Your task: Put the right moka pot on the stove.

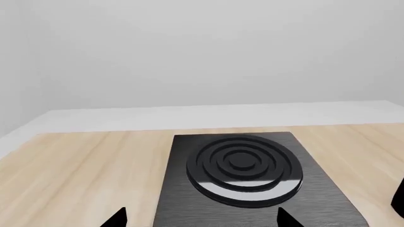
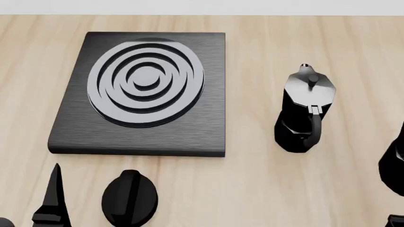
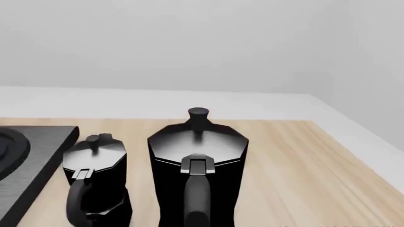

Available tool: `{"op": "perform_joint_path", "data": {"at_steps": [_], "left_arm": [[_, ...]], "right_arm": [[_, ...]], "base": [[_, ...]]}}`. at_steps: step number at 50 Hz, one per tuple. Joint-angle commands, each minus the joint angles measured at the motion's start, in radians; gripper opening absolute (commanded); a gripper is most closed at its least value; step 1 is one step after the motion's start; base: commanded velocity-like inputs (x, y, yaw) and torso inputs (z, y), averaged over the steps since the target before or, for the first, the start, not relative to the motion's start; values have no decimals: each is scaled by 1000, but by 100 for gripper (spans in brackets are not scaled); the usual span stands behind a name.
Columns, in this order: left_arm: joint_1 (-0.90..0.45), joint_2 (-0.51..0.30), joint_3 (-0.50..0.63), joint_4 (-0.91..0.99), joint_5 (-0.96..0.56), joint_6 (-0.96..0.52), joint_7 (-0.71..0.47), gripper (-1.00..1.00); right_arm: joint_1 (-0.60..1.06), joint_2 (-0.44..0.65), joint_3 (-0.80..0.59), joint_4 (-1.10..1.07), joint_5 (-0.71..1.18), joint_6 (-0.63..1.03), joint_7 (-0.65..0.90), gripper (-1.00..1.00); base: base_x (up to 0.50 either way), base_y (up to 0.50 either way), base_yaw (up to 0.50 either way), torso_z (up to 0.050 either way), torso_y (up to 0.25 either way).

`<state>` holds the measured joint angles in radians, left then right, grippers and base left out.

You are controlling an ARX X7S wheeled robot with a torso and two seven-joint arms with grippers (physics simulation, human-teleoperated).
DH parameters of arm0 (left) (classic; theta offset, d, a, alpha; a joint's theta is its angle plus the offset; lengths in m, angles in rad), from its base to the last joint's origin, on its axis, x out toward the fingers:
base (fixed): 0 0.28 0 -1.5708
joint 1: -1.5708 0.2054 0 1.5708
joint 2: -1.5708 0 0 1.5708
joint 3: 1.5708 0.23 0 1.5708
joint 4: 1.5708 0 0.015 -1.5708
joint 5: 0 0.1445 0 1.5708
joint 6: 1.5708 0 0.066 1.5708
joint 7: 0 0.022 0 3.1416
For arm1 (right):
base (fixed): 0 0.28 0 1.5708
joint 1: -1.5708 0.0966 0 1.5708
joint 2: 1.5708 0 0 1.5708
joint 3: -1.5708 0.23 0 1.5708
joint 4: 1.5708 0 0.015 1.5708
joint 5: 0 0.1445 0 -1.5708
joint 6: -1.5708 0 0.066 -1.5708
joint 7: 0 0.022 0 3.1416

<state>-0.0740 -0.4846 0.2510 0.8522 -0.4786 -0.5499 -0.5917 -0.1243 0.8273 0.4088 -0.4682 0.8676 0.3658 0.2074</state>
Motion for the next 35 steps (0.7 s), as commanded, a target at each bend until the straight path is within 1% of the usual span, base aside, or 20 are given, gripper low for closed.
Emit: {"op": "perform_joint_path", "data": {"at_steps": [1,3,4,5,14,22,35], "left_arm": [[-2,-2,3,-3,-1,1,-2,100],[3,-2,5,-8,4,11,0,100],[1,-3,6,-5,4,7,-2,100],[2,-4,8,-7,8,10,-1,100],[1,-6,7,-7,5,12,-4,100],[-2,-8,8,-3,2,5,-10,100],[-4,-10,10,-5,-2,3,-13,100]], "right_arm": [[-115,-42,78,-100,-44,-43,-10,-100],[-127,-52,87,-110,-46,-51,-9,-100],[-127,-24,118,-142,0,-15,17,-100],[-144,-51,102,-131,-36,-45,-3,-100],[-213,-88,138,-181,-36,-70,-22,-100],[-278,-128,141,-234,-65,-101,-48,-100],[-333,-151,130,-314,-82,-112,-65,-100]], "base": [[0,0,0,0,0],[0,0,0,0,0],[0,0,0,0,0],[0,0,0,0,0],[0,0,0,0,1],[0,0,0,0,1],[0,0,0,0,1]]}}
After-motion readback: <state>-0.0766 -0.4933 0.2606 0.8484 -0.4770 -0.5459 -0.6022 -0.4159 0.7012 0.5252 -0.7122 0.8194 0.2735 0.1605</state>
